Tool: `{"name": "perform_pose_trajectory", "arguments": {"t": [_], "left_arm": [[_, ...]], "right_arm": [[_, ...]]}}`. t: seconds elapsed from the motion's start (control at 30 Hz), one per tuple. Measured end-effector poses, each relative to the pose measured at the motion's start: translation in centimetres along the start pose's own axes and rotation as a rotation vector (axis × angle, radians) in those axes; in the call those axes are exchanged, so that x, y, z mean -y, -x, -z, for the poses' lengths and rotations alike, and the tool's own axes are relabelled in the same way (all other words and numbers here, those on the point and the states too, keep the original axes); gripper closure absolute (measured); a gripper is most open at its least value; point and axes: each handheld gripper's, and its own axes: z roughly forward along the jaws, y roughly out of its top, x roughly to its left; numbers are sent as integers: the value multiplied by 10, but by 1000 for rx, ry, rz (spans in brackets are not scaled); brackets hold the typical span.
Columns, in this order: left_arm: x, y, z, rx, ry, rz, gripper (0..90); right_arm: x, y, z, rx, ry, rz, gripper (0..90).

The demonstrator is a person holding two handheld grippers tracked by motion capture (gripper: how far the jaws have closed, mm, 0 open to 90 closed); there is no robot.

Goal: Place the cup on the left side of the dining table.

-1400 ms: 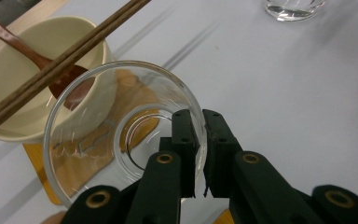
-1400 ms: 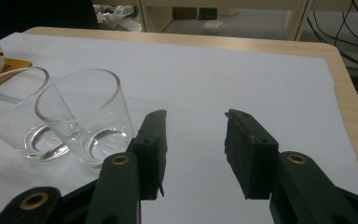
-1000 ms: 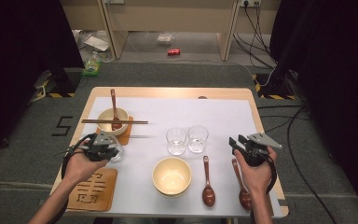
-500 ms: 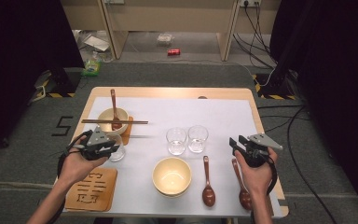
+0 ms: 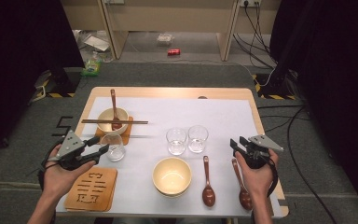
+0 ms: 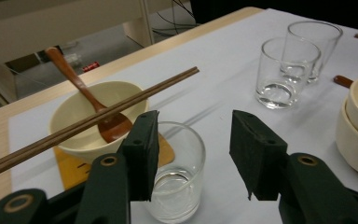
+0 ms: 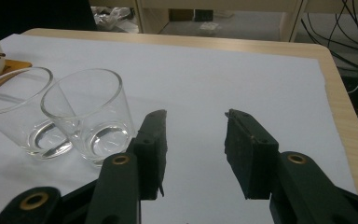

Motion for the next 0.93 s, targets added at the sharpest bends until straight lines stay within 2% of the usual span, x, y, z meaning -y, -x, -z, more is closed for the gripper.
{"name": "perform_pose_trajectory", "arguments": {"t": [0.13, 0.3, 0.57, 0.93], "left_arm": [[13, -8, 7, -25, 29, 37, 494], [28, -17, 10, -63, 31, 60, 472], [51, -29, 9, -97, 37, 123, 455], [52, -28, 3, -87, 59, 145, 438]], "right_arm": [[0, 0, -1, -1, 0, 2, 584], [0, -1, -2, -5, 0, 2, 584], [0, -2, -3, -9, 1, 1, 584], [-2, -1, -1, -20, 16, -2, 581]]}}
